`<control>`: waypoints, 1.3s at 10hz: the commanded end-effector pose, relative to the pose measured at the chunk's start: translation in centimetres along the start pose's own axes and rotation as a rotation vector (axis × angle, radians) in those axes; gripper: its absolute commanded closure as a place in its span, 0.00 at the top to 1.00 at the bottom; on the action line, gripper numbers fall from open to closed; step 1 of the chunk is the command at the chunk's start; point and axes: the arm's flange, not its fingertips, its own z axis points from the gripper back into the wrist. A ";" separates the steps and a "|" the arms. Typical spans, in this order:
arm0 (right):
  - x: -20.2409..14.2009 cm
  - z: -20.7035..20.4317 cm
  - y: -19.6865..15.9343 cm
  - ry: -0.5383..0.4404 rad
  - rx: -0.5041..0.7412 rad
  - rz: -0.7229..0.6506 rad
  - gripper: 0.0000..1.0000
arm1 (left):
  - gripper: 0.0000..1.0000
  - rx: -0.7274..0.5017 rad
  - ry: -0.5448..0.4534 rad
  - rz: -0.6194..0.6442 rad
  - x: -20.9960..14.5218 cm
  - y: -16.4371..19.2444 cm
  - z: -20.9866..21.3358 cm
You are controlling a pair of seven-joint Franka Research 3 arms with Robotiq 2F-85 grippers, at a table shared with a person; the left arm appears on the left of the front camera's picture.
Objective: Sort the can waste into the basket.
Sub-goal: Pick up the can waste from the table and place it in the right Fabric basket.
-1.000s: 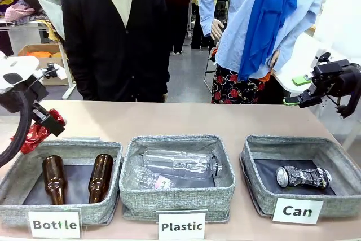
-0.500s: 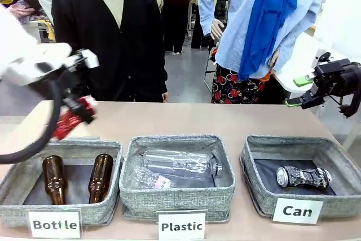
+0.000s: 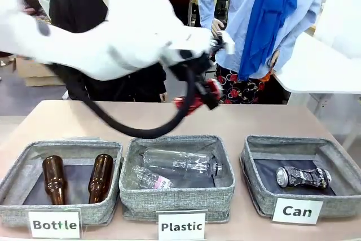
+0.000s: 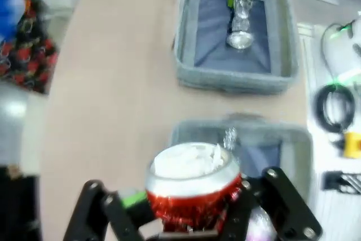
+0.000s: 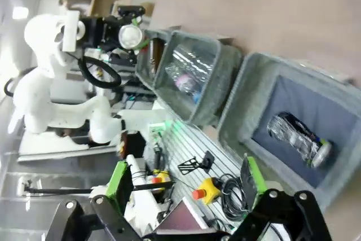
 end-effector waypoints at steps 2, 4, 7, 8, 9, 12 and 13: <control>-5.9 4.3 -1.8 -0.169 -0.032 -0.029 1.00 | 0.07 -0.070 -0.089 -0.173 11.0 0.9 -7.9; -10.3 6.3 -3.4 -0.185 -0.083 -0.033 1.00 | 0.07 -0.110 -0.116 -0.202 16.1 0.2 -13.3; -10.9 7.5 -3.6 -0.214 -0.050 -0.051 1.00 | 0.07 -0.237 -0.093 -0.202 17.7 -0.8 -19.5; -10.9 7.5 -3.6 -0.214 -0.050 -0.051 1.00 | 0.07 -0.240 -0.095 -0.198 17.5 -0.9 -20.1; -10.9 7.5 -3.6 -0.214 -0.050 -0.051 1.00 | 0.07 -0.243 -0.095 -0.195 17.6 -1.2 -20.5; -10.9 7.5 -3.6 -0.214 -0.050 -0.051 1.00 | 0.07 -0.286 -0.061 -0.221 17.6 -2.0 -21.1; -10.9 7.5 -3.6 -0.214 -0.050 -0.051 1.00 | 0.12 -0.287 -0.060 -0.225 17.5 -2.2 -21.0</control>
